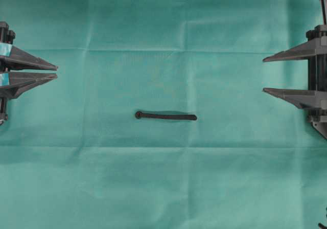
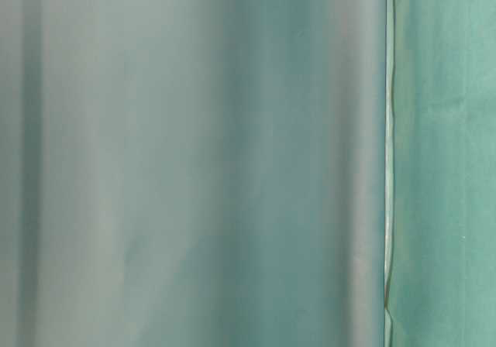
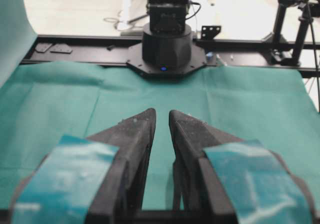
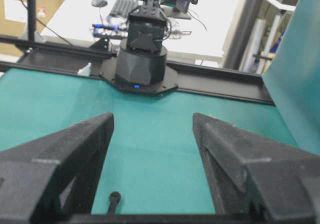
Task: Peel off the Velcro with your right arm.
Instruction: 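Move the left gripper toward the looped end of the black Velcro strap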
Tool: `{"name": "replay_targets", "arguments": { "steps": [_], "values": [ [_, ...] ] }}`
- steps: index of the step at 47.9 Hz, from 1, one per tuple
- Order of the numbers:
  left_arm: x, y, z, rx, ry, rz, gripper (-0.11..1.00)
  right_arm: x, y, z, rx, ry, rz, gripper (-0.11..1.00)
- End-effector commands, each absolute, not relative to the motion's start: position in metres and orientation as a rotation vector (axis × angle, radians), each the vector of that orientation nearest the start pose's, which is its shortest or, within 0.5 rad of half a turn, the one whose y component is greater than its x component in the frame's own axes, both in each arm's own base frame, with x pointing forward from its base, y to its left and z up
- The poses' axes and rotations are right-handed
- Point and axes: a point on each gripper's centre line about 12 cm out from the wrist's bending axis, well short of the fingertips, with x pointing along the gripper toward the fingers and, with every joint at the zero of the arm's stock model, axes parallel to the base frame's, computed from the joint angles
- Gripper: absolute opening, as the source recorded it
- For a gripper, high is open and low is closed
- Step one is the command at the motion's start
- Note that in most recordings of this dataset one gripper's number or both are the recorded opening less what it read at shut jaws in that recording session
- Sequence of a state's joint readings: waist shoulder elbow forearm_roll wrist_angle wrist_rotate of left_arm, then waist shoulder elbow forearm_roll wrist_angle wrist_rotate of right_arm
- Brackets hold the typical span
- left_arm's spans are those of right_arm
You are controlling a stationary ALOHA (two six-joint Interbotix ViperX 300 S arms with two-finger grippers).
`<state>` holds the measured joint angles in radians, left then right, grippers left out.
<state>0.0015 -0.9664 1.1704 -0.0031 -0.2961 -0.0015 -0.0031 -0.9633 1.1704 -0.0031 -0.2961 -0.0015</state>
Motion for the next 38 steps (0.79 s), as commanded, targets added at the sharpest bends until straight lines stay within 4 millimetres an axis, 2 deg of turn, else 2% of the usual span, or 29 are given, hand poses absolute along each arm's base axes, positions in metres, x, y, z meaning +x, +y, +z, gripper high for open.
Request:
{"name": "replay_targets", "arguments": {
  "steps": [1,3,6,9,14,21,26,30,34,36,38],
  "values": [
    [0.197,0.001,0.297,-0.022,-0.103,0.005,0.24,0.199,-0.001,0.294,0.0,-0.089,-0.006,0.24],
    [0.197,0.0,0.298,-0.024,-0.107,0.003,0.21,0.199,-0.001,0.293,0.0,-0.087,-0.006,0.22],
    [0.197,0.0,0.299,-0.023,-0.113,0.0,0.08,0.199,-0.001,0.29,0.0,-0.08,-0.006,0.09],
    [0.198,0.0,0.298,-0.024,-0.113,-0.001,0.01,0.198,-0.001,0.286,0.0,-0.072,-0.006,-0.01],
    [0.2,0.0,0.291,-0.027,-0.094,-0.001,0.0,0.197,-0.001,0.281,0.0,-0.063,-0.006,-0.09],
    [0.207,0.0,0.284,-0.054,-0.058,0.0,0.0,0.194,-0.001,0.275,-0.002,-0.061,-0.005,-0.09],
    [0.213,0.0,0.281,-0.063,-0.046,0.0,0.0,0.192,-0.001,0.274,-0.002,-0.067,-0.005,-0.02],
    [0.217,0.0,0.28,-0.063,-0.054,0.001,0.02,0.19,-0.001,0.273,0.0,-0.072,-0.006,0.1],
    [0.219,0.0,0.279,-0.062,-0.064,0.0,0.15,0.19,-0.001,0.273,0.0,-0.074,-0.006,0.29],
    [0.22,0.0,0.28,-0.06,-0.074,0.001,0.25,0.19,-0.001,0.273,-0.002,-0.072,-0.005,0.43],
    [0.221,0.0,0.28,-0.06,-0.077,0.001,0.38,0.19,-0.001,0.272,0.0,-0.072,-0.005,0.49]
  ]
}}
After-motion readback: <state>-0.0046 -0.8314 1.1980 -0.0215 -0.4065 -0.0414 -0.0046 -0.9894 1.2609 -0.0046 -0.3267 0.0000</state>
